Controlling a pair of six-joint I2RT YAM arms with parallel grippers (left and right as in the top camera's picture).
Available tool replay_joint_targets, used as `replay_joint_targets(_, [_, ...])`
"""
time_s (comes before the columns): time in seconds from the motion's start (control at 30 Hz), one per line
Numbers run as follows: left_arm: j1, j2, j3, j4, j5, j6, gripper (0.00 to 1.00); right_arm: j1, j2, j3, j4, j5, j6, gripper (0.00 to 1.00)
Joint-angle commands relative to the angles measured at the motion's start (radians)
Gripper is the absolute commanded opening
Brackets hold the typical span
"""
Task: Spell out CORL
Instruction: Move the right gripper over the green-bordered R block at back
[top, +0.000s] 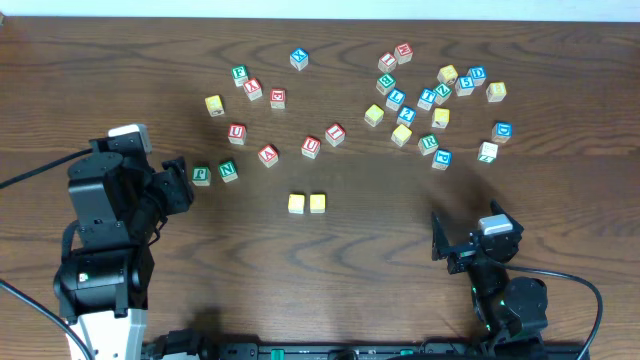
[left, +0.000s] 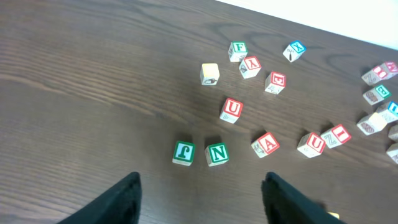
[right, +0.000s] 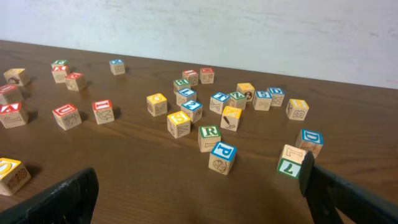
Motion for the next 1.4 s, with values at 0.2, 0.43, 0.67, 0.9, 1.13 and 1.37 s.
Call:
replay_joint_targets(0.2, [0.007,-0.004,0.026,-0.002,0.035,0.014,0.9,-0.01,-0.004,-0.001,-0.003,-0.005,-0.003,0.99])
replay_joint_targets(0.43, [0.007,0.0,0.026,-0.003,0.217,0.126,0.89,-0.009,-0.004,-0.001,0.03,-0.256,0.037,0.99])
replay_joint_targets(0.67, [0.007,0.042,0.026,-0.011,0.342,0.243,0.9,-0.009,-0.004,0.041,0.032,-0.411,0.079,0.99])
replay_joint_targets(0.9, [0.007,0.083,0.026,-0.007,0.341,0.243,0.98,-0.009,0.248,0.45,-0.184,-0.256,-0.016,0.99])
replay_joint_targets(1.13, [0.007,0.109,0.026,-0.007,0.341,0.243,0.98,-0.008,0.808,1.168,-0.676,-0.251,-0.053,0.99])
replay_joint_targets(1.37, [0.007,0.14,0.026,-0.011,0.341,0.242,0.98,-0.008,1.218,1.602,-0.953,-0.284,-0.05,0.99])
